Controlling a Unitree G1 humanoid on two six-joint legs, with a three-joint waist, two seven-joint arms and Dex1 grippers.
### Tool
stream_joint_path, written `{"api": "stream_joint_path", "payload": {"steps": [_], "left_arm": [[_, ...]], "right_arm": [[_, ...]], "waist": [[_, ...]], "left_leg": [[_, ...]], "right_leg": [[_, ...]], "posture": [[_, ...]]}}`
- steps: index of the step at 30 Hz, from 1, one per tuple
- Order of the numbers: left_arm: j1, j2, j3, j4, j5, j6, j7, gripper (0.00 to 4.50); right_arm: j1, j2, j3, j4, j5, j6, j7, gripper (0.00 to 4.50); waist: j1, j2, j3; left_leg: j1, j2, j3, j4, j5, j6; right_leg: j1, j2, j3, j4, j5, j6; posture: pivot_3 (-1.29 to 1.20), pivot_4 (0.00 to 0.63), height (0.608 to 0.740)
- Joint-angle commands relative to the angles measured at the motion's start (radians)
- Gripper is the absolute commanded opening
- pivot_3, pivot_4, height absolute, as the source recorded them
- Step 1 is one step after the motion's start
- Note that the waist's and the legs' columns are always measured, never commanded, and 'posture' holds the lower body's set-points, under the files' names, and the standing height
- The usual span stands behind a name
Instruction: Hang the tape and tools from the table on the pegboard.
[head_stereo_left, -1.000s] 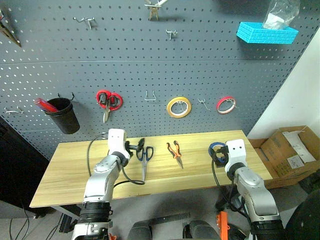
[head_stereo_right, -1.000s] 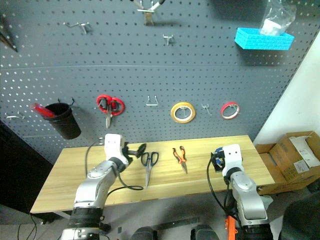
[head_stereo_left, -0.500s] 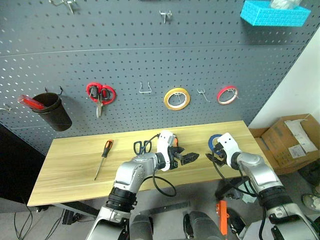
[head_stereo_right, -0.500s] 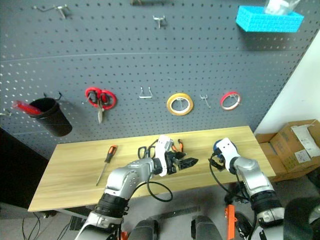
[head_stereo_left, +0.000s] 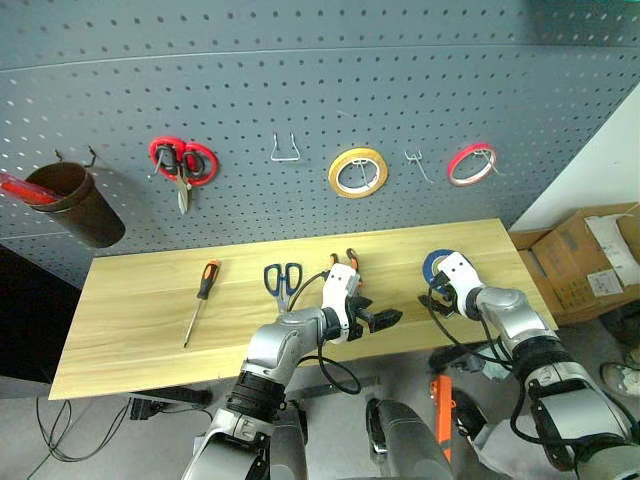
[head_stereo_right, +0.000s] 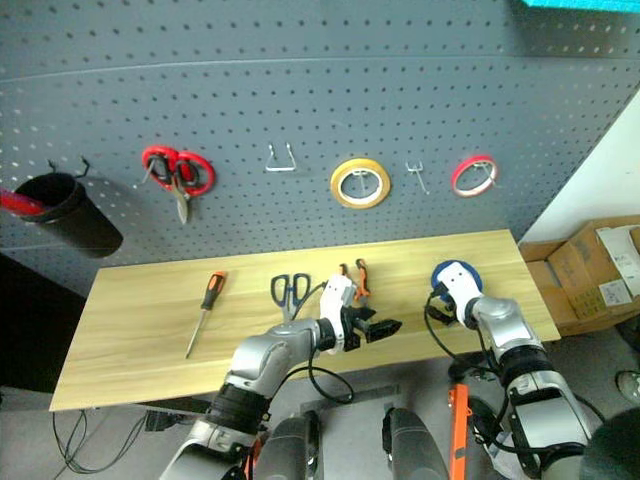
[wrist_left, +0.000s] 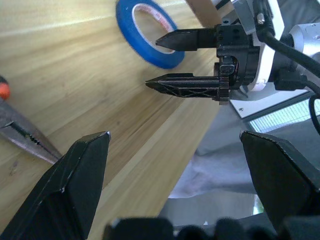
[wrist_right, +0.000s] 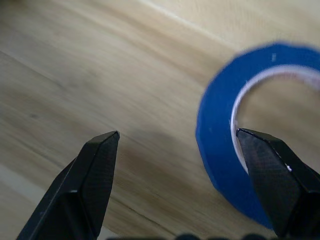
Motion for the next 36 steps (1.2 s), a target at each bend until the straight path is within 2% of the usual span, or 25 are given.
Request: {"api": "stream_joint_path", "payload": {"steps": [1, 10, 13, 20, 22, 26, 29, 34, 36], "left_arm": [[-0.003, -0.020, -0.011, -0.041, -0.002, -0.006, 0.006, 4.46], [-0.012, -0.037, -0.003, -0.066, -0.012, 0.027, 0.016, 4.46], [-0.020, -0.037, 0.001, -0.065, -0.014, 0.025, 0.009, 4.50], [-0.032, -0.044, 0.004, -0.065, -0.021, 0.022, 0.002, 4.50], [-0.028, -0.044, -0.002, -0.070, -0.020, 0.018, -0.004, 4.50], [-0.026, -0.046, -0.003, -0.071, -0.023, 0.016, -0.009, 4.50], [-0.033, -0.049, 0.004, -0.076, -0.030, 0.016, -0.015, 4.50], [-0.043, -0.023, 0.021, -0.116, -0.057, 0.032, -0.046, 4.50], [-0.050, 0.005, 0.051, -0.145, -0.073, 0.039, -0.049, 4.50]], "right_arm": [[-0.048, 0.004, -0.071, 0.098, 0.041, 0.021, -0.026, 4.06], [-0.115, 0.028, -0.150, 0.223, 0.090, 0.119, -0.007, 4.06], [-0.116, 0.033, -0.159, 0.218, 0.100, 0.139, 0.007, 3.46], [-0.099, 0.051, -0.172, 0.161, 0.112, 0.182, 0.021, 1.12], [-0.095, 0.055, -0.177, 0.153, 0.114, 0.187, 0.019, 0.59], [-0.075, 0.054, -0.165, 0.124, 0.097, 0.174, 0.005, 0.55], [-0.013, 0.045, -0.125, 0.024, 0.065, 0.143, 0.003, 0.55], [0.193, 0.048, -0.109, -0.416, 0.065, 0.186, -0.054, 0.55], [0.316, 0.054, -0.111, -0.690, 0.064, 0.247, -0.099, 0.55]], "waist": [[0.000, 0.000, 0.012], [0.000, -0.006, 0.032], [-0.001, -0.006, 0.032], [-0.003, -0.006, 0.032], [-0.005, -0.006, 0.032], [-0.008, -0.006, 0.033], [-0.009, -0.006, 0.033], [-0.006, -0.004, 0.032], [-0.006, -0.003, 0.031]], "left_leg": [[0.000, 0.000, 0.000, 0.000, 0.000, 0.000], [0.000, 0.000, 0.000, 0.000, 0.000, 0.000], [0.000, 0.000, 0.000, 0.000, 0.000, 0.000], [0.000, 0.001, -0.001, -0.001, 0.000, 0.000], [0.000, 0.001, -0.001, -0.001, 0.000, 0.000], [0.000, 0.001, -0.001, -0.002, 0.000, 0.000], [0.000, 0.001, -0.001, -0.002, 0.000, 0.000], [-0.002, 0.000, -0.002, -0.003, 0.000, -0.001], [-0.004, 0.000, -0.002, -0.003, 0.000, -0.001]], "right_leg": [[0.000, 0.000, 0.000, 0.000, 0.000, 0.000], [0.000, 0.000, 0.000, 0.000, 0.000, 0.001], [0.000, 0.000, 0.000, 0.000, 0.000, 0.001], [0.000, 0.000, -0.001, -0.001, -0.001, 0.001], [0.000, 0.000, -0.001, -0.001, -0.001, 0.002], [0.000, 0.000, -0.001, -0.001, -0.001, 0.002], [0.000, 0.000, -0.002, -0.001, -0.002, 0.003], [-0.002, 0.000, -0.002, -0.002, -0.003, 0.006], [-0.003, -0.001, -0.002, -0.001, -0.004, 0.006]], "posture": [[0.05, 0.352, 0.740], [0.05, 0.365, 0.740], [0.05, 0.363, 0.740], [0.06, 0.363, 0.740], [0.06, 0.359, 0.740], [0.05, 0.352, 0.740], [0.05, 0.336, 0.740], [0.03, 0.288, 0.740], [0.02, 0.270, 0.740]]}}
